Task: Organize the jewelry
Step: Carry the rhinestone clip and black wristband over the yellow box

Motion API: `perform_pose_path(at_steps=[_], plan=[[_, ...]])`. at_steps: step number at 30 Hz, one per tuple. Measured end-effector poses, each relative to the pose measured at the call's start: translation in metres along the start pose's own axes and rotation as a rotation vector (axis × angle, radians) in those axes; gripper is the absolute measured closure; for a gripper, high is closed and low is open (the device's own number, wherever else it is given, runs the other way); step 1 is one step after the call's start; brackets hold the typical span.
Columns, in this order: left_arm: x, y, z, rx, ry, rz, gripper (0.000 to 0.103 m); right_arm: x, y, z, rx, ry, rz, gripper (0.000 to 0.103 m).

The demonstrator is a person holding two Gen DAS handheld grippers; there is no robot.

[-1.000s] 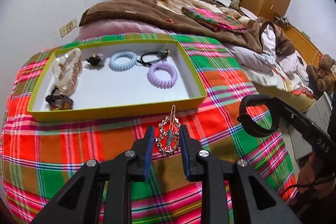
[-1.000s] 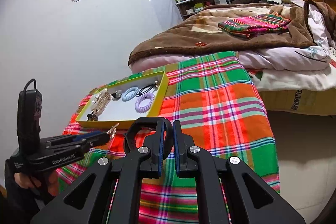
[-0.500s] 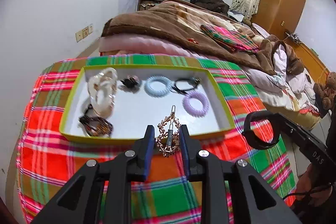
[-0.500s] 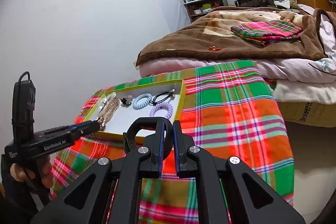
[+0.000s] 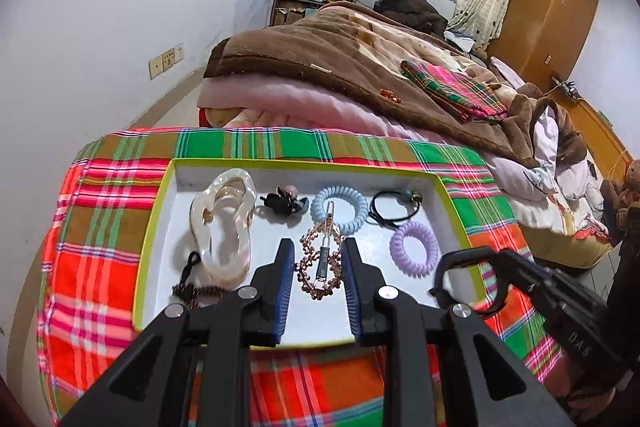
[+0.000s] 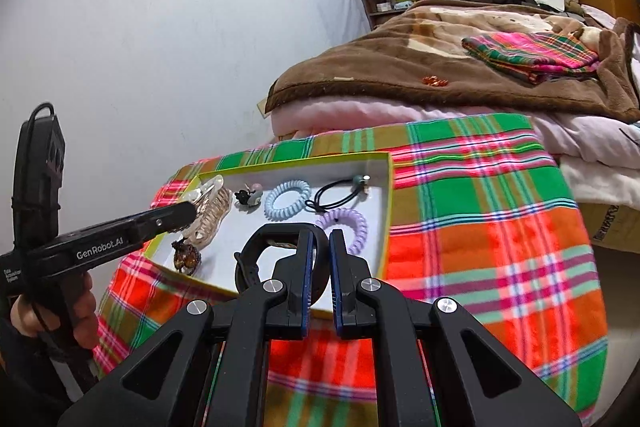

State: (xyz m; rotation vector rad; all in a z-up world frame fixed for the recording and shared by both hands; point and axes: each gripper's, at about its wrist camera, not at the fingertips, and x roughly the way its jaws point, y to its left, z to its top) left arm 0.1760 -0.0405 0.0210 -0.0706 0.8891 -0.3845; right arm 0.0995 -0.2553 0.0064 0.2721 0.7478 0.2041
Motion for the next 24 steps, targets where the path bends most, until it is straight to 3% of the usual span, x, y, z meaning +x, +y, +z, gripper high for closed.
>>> perform_pose_path(at_steps=[11, 24], plan=[[0.036, 0.006, 0.005, 0.008, 0.051, -0.001, 0.078, 0.046, 0.01, 0.001, 0.01, 0.069, 0.007, 0.095], [0.055, 0.016, -0.001, -0.002, 0.09, 0.008, 0.078, 0.066, 0.016, -0.008, -0.008, 0.117, -0.003, 0.096]])
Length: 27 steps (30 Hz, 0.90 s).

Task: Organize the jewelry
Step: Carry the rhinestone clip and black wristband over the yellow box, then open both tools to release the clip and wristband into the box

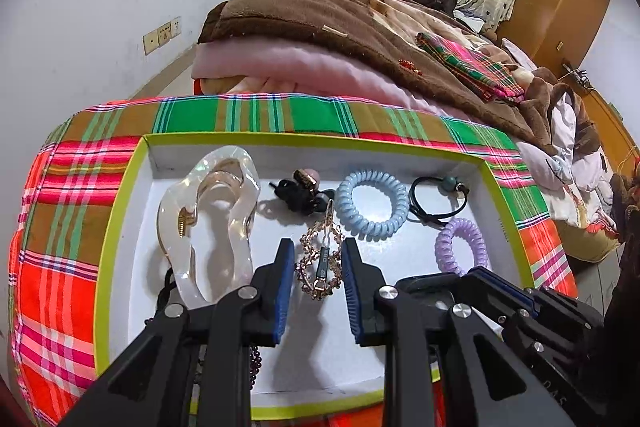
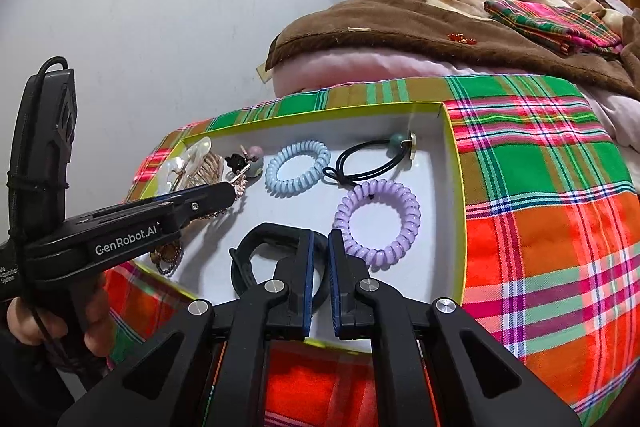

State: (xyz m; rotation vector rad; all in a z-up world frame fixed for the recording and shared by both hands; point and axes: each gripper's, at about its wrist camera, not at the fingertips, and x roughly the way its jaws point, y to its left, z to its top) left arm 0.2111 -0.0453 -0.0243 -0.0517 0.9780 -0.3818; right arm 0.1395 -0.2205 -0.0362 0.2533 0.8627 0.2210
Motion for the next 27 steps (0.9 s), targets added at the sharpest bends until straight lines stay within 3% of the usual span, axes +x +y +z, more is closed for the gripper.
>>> perform_pose_path(at_steps=[27], plan=[[0.0079, 0.0016, -0.0043, -0.023, 0.029, 0.003, 0.077, -0.0007, -0.0016, 0.0005, 0.012, 0.0, 0.022, 0.096]])
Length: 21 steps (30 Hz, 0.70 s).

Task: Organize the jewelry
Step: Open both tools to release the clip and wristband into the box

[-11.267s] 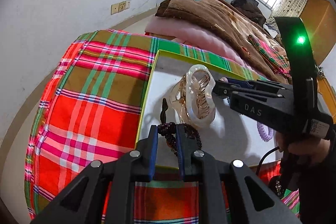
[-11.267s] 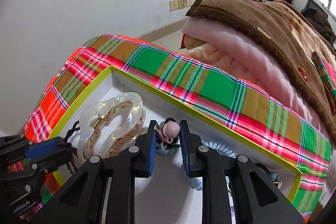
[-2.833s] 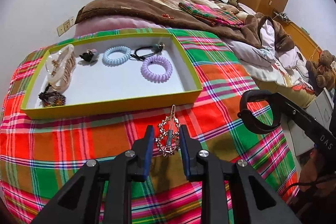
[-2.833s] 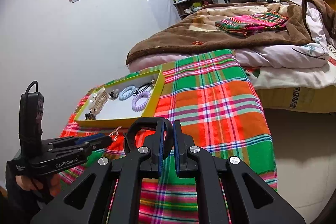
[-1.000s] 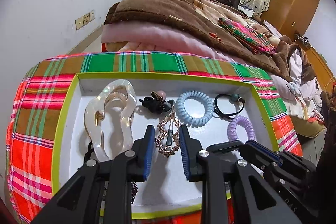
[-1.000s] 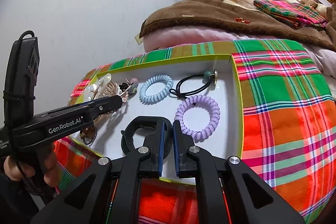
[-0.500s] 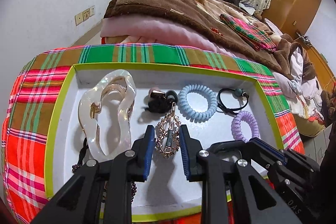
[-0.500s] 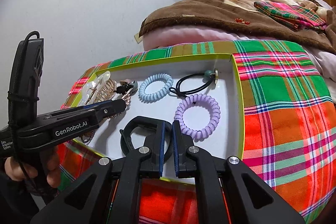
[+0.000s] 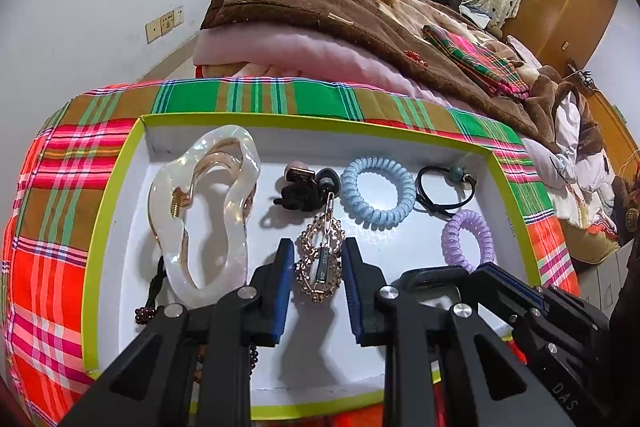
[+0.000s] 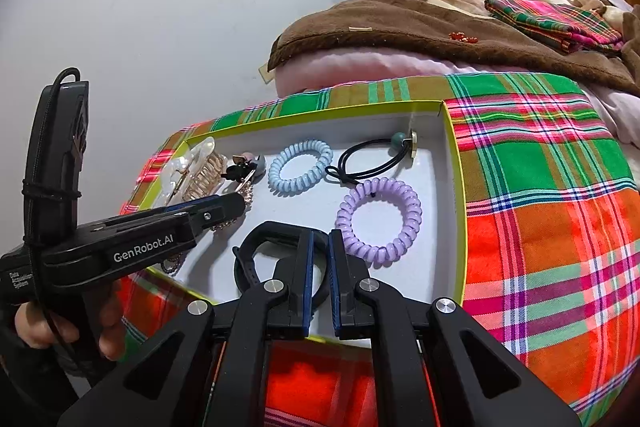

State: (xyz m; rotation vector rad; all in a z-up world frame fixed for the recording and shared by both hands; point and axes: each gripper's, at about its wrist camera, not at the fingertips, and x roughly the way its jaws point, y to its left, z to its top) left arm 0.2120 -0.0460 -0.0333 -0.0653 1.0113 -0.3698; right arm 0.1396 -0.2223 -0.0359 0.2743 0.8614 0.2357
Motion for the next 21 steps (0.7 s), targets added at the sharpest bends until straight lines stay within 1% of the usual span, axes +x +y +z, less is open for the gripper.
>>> perform_pose_path(at_steps=[2, 3, 4, 6, 13, 16, 18, 20, 21], plan=[[0.0, 0.0, 0.0, -0.005, 0.002, 0.005, 0.077, -0.001, 0.001, 0.0, -0.003, -0.002, -0.002, 0.095], [-0.001, 0.0, 0.0, -0.005, 0.0, 0.004, 0.076, -0.001, 0.002, 0.0, -0.007, -0.004, -0.004, 0.093], [-0.002, -0.001, 0.0, -0.004, -0.003, 0.004, 0.074, -0.002, 0.002, 0.0, -0.012, -0.009, -0.01, 0.09], [-0.005, -0.002, -0.001, 0.0, -0.005, 0.011, 0.069, -0.003, 0.003, 0.0, -0.015, -0.013, -0.013, 0.089], [-0.014, -0.005, -0.004, -0.002, -0.016, 0.024, 0.062, -0.007, 0.004, 0.0, -0.022, -0.02, -0.031, 0.088], [-0.02, -0.008, -0.007, 0.006, -0.03, 0.052, 0.056, -0.012, 0.006, -0.001, -0.027, -0.029, -0.038, 0.087], [-0.024, -0.009, -0.009, 0.004, -0.034, 0.053, 0.054, -0.017, 0.007, -0.001, -0.034, -0.039, -0.052, 0.087], [-0.03, -0.01, -0.011, 0.003, -0.045, 0.061, 0.053, -0.022, 0.008, -0.003, -0.042, -0.049, -0.07, 0.086], [-0.033, -0.011, -0.013, 0.004, -0.052, 0.072, 0.052, -0.025, 0.007, -0.003, -0.043, -0.053, -0.077, 0.084]])
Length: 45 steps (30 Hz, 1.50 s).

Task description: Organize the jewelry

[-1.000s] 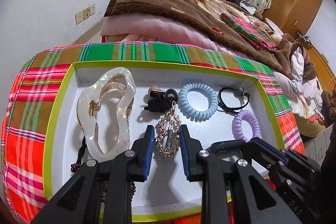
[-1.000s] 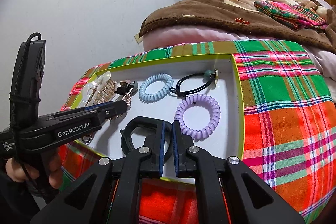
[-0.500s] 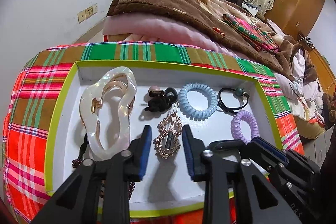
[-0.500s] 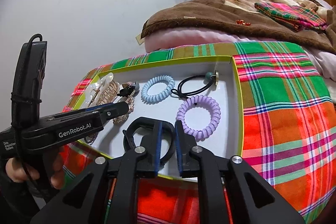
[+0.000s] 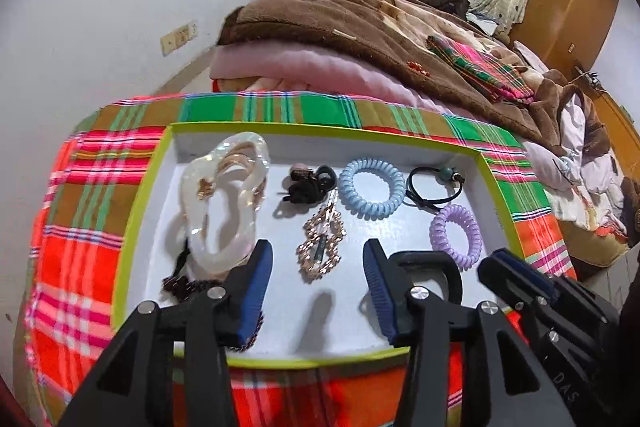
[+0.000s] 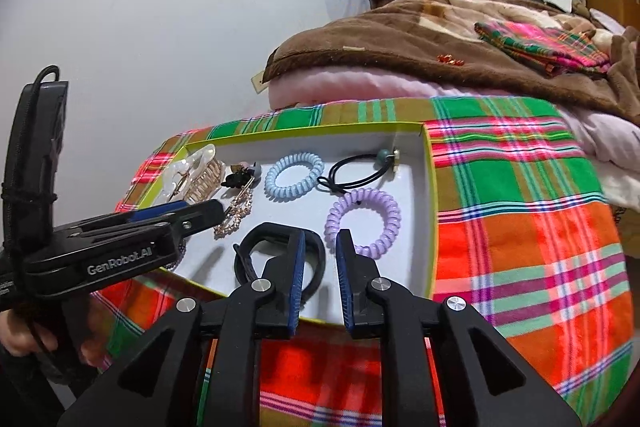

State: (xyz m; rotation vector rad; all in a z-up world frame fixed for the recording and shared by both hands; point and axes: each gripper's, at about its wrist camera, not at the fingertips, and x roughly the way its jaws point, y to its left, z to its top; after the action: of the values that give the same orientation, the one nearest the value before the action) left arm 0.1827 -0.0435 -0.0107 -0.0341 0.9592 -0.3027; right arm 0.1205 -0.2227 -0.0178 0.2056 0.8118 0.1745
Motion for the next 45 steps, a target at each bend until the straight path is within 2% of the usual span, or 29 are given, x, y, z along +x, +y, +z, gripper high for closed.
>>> perform_pose_path(at_steps=[5, 10, 13, 21, 25, 30, 42, 45], plan=[[-0.02, -0.003, -0.013, 0.005, -0.046, 0.051, 0.048, -0.016, 0.0, -0.004, -0.006, -0.03, -0.043, 0.067], [-0.037, -0.006, -0.028, 0.003, -0.074, 0.094, 0.046, -0.03, 0.009, -0.011, -0.051, -0.061, -0.084, 0.067], [-0.046, -0.007, -0.036, -0.004, -0.09, 0.128, 0.04, -0.037, 0.012, -0.017, -0.061, -0.057, -0.096, 0.066], [-0.067, -0.007, -0.06, -0.019, -0.136, 0.179, 0.04, -0.056, 0.022, -0.03, -0.068, -0.074, -0.11, 0.065], [-0.074, -0.01, -0.07, -0.01, -0.154, 0.232, 0.04, -0.059, 0.027, -0.035, -0.085, -0.076, -0.139, 0.065], [-0.077, -0.009, -0.076, -0.029, -0.148, 0.208, 0.04, -0.061, 0.033, -0.041, -0.092, -0.075, -0.152, 0.065], [-0.079, -0.007, -0.087, -0.048, -0.126, 0.228, 0.04, -0.066, 0.039, -0.045, -0.106, -0.085, -0.159, 0.065], [-0.078, -0.005, -0.086, -0.06, -0.116, 0.212, 0.04, -0.064, 0.041, -0.046, -0.111, -0.082, -0.158, 0.065]])
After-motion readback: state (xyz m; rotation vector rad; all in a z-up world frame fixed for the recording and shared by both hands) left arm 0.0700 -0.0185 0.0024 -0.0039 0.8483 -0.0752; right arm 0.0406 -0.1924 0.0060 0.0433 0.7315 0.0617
